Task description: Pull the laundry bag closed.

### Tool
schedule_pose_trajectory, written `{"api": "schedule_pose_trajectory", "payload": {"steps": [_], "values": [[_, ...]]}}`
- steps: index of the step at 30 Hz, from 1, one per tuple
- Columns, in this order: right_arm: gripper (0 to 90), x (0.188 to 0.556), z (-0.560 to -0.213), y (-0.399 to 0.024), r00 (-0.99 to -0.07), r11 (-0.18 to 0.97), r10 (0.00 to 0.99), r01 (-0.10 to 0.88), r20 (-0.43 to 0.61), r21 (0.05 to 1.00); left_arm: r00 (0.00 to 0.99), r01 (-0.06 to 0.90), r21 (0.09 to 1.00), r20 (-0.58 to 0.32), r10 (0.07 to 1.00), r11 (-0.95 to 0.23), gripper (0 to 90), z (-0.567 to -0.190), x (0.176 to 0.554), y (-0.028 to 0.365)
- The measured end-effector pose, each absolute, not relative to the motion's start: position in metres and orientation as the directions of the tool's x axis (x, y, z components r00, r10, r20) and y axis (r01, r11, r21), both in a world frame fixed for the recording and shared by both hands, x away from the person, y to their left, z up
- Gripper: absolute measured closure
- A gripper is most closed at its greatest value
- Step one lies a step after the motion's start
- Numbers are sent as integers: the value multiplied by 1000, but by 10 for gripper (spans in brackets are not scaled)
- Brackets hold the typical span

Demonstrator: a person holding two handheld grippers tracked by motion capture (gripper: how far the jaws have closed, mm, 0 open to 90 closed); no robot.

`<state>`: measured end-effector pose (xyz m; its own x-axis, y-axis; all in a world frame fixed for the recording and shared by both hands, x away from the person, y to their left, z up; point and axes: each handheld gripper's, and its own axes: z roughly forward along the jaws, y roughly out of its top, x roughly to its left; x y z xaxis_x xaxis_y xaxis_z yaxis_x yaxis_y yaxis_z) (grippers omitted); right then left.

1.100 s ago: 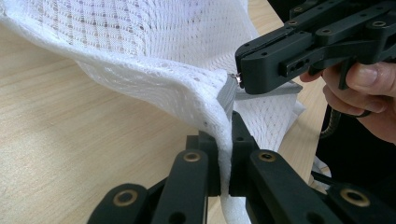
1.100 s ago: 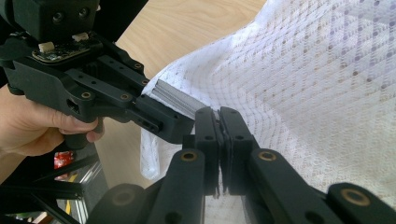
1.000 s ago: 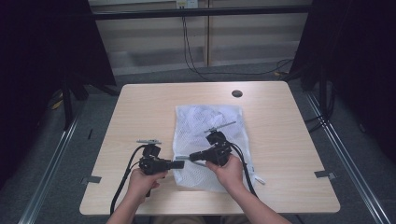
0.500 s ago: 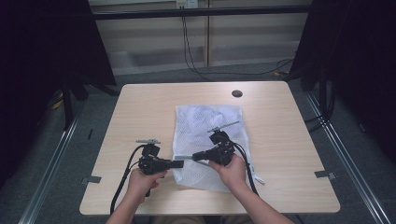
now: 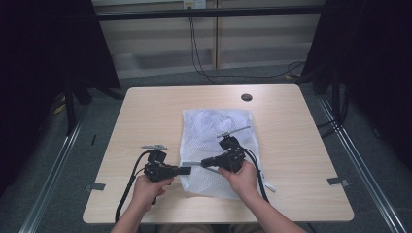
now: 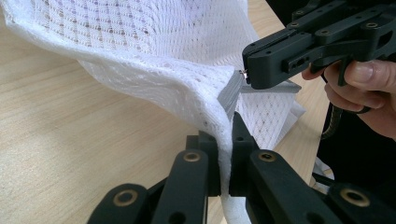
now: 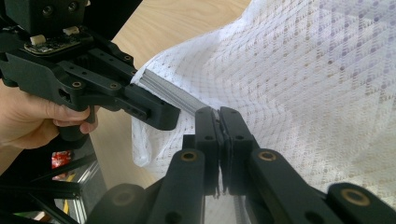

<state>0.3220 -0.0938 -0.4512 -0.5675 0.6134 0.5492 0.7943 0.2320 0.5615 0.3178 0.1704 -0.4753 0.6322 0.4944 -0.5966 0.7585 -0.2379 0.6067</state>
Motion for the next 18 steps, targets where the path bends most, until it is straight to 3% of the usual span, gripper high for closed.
{"api": "schedule_pose_trajectory", "payload": {"steps": [18], "values": [[869, 322, -451, -98, -570, 228, 616, 790, 544, 569, 640, 750, 614, -584, 500, -244, 882, -474, 317, 170]]}}
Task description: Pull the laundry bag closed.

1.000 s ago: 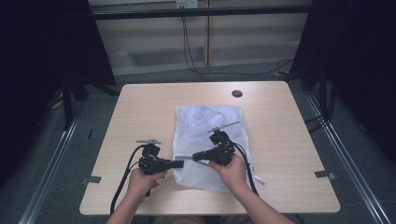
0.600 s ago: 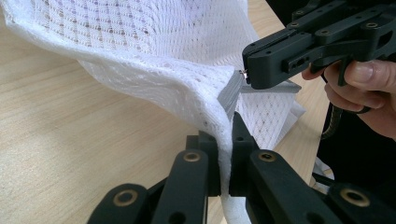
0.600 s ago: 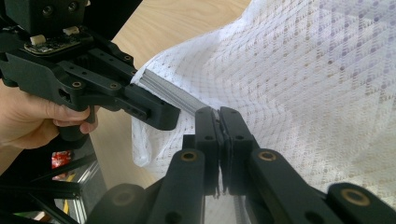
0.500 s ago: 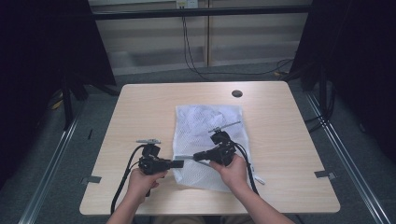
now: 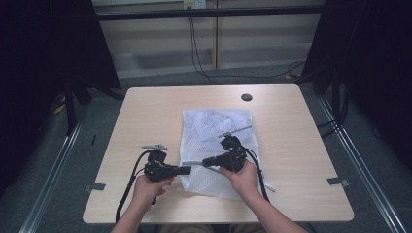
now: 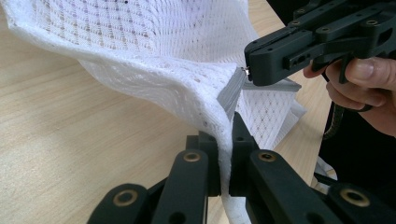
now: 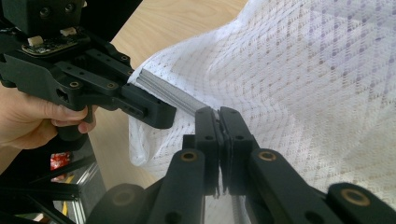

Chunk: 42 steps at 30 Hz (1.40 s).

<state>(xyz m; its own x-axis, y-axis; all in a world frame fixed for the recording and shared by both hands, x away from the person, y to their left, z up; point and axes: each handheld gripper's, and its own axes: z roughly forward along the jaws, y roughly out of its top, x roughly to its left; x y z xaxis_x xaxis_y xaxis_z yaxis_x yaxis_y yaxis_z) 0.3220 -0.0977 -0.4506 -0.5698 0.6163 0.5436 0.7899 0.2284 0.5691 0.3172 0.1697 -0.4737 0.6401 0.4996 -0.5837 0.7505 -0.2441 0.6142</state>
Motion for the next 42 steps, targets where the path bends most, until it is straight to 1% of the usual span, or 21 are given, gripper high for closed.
{"api": "schedule_pose_trajectory", "payload": {"steps": [5, 42], "values": [[870, 322, -451, -101, -565, 226, 622, 792, 542, 567, 631, 756, 613, -589, 504, -230, 883, -473, 318, 172], [870, 320, -449, -112, -561, 229, 635, 793, 531, 564, 633, 756, 612, -593, 498, -233, 882, -472, 316, 171]]}}
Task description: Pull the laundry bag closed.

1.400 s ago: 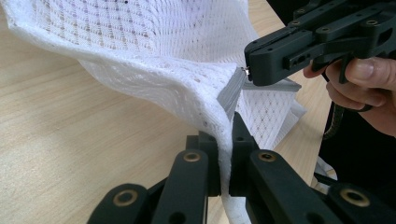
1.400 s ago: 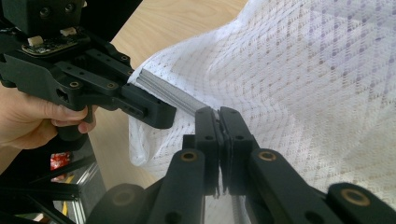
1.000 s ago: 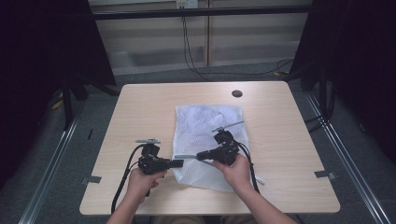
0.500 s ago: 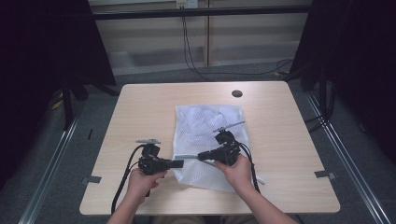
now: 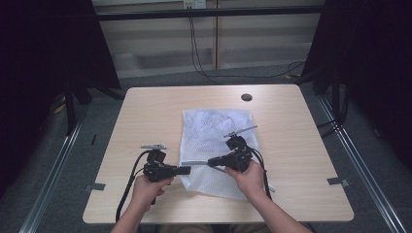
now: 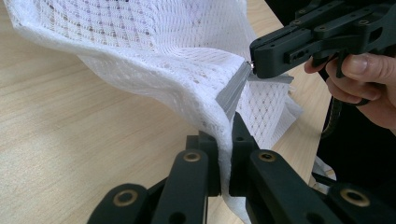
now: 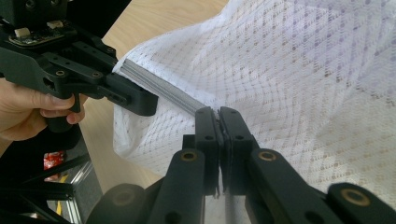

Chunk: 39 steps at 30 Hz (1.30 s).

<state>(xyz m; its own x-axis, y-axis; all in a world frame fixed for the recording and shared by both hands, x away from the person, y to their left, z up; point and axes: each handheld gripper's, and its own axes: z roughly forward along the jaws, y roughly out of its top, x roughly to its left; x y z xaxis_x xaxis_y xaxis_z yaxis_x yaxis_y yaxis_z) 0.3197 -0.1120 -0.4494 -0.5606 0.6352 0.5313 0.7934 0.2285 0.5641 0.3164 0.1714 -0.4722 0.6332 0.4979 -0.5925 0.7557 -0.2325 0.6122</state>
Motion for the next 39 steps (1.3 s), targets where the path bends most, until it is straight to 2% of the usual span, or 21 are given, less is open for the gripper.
{"api": "schedule_pose_trajectory", "payload": {"steps": [39], "values": [[870, 320, -451, -130, -552, 227, 656, 795, 515, 563, 622, 760, 615, -596, 508, -209, 882, -470, 317, 177]]}}
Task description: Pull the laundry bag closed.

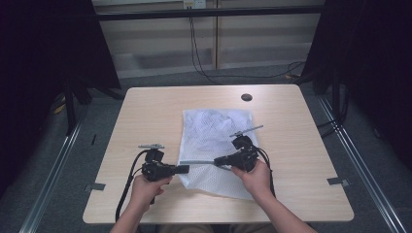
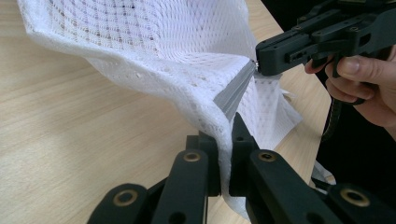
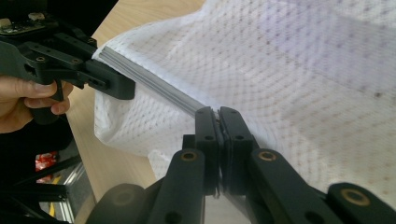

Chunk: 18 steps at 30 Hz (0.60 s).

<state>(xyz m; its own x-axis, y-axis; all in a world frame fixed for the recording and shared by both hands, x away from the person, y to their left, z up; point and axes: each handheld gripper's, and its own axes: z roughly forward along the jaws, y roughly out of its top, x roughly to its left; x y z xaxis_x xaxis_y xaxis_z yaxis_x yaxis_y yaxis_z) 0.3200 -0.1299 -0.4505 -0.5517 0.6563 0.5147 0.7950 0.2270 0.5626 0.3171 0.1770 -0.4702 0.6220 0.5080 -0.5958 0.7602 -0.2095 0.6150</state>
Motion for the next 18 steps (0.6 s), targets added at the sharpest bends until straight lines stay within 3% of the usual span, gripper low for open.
{"api": "schedule_pose_trajectory", "payload": {"steps": [18], "values": [[870, 320, -451, -141, -536, 214, 666, 804, 519, 555, 625, 758, 618, -595, 506, -210, 882, -470, 316, 177]]}}
